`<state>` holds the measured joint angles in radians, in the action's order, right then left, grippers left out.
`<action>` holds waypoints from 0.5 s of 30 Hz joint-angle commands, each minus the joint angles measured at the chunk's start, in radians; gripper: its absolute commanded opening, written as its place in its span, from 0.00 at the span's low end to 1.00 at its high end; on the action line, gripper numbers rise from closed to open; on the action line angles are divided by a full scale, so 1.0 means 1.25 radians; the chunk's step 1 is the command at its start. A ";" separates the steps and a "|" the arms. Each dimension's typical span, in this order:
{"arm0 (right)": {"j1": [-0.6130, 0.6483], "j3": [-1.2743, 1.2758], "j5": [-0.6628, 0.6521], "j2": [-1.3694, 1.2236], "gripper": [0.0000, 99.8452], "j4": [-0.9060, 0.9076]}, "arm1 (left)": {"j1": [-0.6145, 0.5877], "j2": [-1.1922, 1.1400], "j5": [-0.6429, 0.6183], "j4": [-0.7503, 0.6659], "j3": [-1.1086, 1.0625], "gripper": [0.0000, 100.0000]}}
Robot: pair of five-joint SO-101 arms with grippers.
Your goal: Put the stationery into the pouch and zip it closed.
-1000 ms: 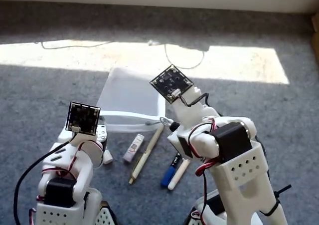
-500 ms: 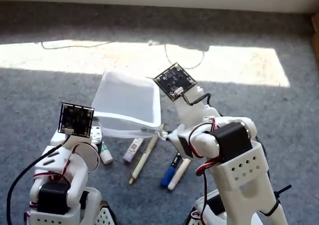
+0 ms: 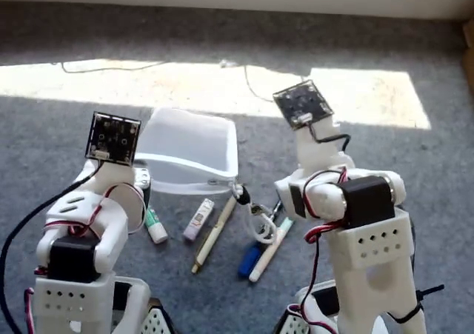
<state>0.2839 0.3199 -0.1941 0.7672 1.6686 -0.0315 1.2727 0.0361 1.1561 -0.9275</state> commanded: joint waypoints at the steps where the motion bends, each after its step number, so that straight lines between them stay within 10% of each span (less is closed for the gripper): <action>1: -0.028 -0.009 0.071 0.019 0.19 -0.002 | -0.029 -0.057 -0.023 0.038 0.132 0.01; 15: -0.029 0.155 0.183 0.019 0.19 -0.164 | -0.028 -0.212 -0.098 0.120 0.310 0.01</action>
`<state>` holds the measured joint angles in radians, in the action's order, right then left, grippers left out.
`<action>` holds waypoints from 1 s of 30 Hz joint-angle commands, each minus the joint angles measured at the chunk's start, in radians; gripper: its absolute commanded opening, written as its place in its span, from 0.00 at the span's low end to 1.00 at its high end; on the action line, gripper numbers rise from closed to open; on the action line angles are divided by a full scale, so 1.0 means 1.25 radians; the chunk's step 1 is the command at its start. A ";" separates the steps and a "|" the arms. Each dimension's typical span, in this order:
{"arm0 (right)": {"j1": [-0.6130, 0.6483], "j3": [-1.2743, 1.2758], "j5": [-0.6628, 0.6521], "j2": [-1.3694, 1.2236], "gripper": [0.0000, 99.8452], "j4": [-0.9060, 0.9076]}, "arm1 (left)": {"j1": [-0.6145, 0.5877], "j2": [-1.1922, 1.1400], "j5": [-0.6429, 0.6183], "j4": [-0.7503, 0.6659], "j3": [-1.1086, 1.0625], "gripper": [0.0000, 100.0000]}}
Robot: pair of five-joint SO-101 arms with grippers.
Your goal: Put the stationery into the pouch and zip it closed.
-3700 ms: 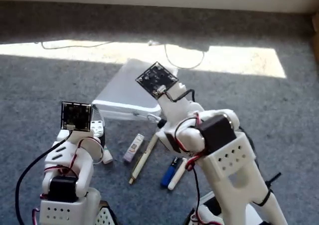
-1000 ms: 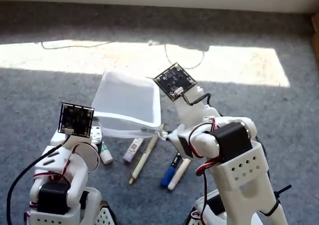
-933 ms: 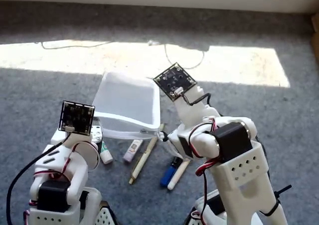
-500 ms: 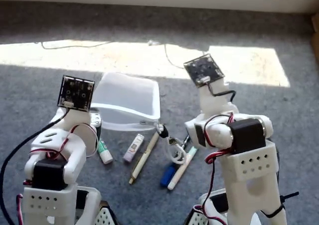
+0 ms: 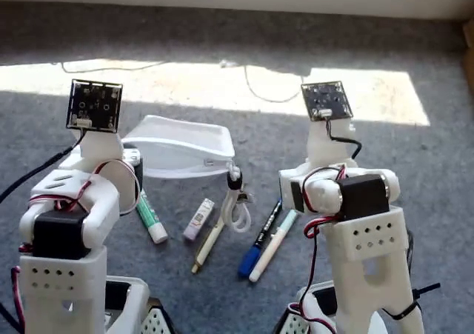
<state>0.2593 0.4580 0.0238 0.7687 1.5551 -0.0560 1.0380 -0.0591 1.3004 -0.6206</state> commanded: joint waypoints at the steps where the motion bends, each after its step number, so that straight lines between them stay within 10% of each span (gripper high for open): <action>1: -0.010 0.072 0.009 0.018 0.19 -0.099 | -0.008 -0.029 -0.022 0.005 0.064 0.01; 30: -0.042 0.182 0.345 -0.400 0.25 -0.330 | -0.004 -0.030 -0.049 -0.001 0.017 0.01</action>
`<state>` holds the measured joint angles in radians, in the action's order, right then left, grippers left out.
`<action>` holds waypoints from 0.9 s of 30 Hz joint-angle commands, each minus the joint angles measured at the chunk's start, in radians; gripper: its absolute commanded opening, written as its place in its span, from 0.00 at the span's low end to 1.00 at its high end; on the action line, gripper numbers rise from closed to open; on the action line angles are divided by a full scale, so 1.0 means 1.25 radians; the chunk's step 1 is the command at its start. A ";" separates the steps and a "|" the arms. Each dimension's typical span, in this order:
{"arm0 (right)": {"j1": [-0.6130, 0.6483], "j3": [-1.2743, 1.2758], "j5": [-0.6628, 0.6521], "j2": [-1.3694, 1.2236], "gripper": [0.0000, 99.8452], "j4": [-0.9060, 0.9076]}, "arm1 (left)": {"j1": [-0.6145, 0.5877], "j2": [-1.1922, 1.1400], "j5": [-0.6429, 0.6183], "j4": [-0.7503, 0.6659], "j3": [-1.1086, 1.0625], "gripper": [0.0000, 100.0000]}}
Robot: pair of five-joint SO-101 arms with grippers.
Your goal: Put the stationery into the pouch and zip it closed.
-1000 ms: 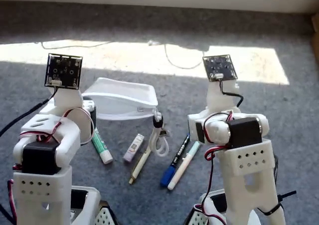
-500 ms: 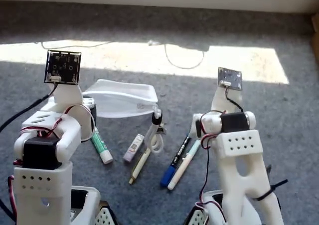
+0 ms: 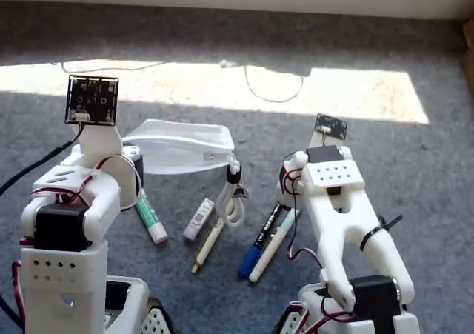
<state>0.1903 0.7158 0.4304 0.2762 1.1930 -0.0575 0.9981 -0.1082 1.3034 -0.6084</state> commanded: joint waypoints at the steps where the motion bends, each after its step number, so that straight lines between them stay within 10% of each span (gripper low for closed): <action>1: 0.013 -0.024 0.027 -0.015 0.25 -0.048 | -0.003 0.002 -0.010 -0.004 0.007 0.01; 27: 0.010 -0.030 0.029 -0.145 0.06 -0.095 | -0.002 0.002 -0.010 -0.001 0.006 0.01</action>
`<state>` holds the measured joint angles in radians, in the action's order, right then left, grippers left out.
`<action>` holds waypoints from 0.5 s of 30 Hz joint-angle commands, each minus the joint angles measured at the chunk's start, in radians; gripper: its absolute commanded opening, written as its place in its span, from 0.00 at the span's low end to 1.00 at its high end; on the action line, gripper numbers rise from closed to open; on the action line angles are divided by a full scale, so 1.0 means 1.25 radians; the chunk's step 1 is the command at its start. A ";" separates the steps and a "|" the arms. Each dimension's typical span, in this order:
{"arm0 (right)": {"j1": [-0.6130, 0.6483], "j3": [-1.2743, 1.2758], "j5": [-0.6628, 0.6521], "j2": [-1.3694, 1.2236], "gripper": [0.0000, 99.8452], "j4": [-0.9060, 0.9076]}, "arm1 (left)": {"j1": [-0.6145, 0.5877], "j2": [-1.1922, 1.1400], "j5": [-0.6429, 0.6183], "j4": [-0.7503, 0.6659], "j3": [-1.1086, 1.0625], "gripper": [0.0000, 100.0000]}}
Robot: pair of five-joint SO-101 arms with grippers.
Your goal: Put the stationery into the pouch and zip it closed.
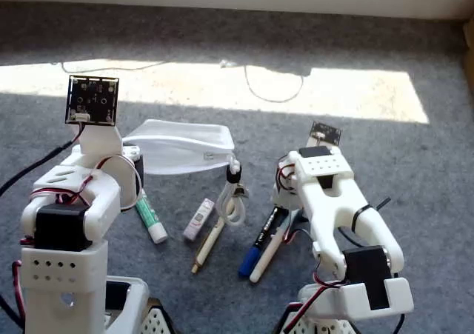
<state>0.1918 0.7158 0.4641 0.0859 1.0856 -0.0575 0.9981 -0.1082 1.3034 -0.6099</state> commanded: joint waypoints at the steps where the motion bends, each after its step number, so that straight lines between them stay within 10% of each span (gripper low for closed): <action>1: 0.008 -0.030 0.001 0.008 0.06 -0.006 | -0.002 0.002 -0.010 0.000 0.007 0.01; 15: 0.007 -0.104 -0.052 0.010 0.01 0.075 | -0.002 -0.003 -0.011 -0.002 0.008 0.01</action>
<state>0.1903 0.6790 0.4626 0.0859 1.1162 -0.0575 0.9981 -0.1082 1.3034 -0.6099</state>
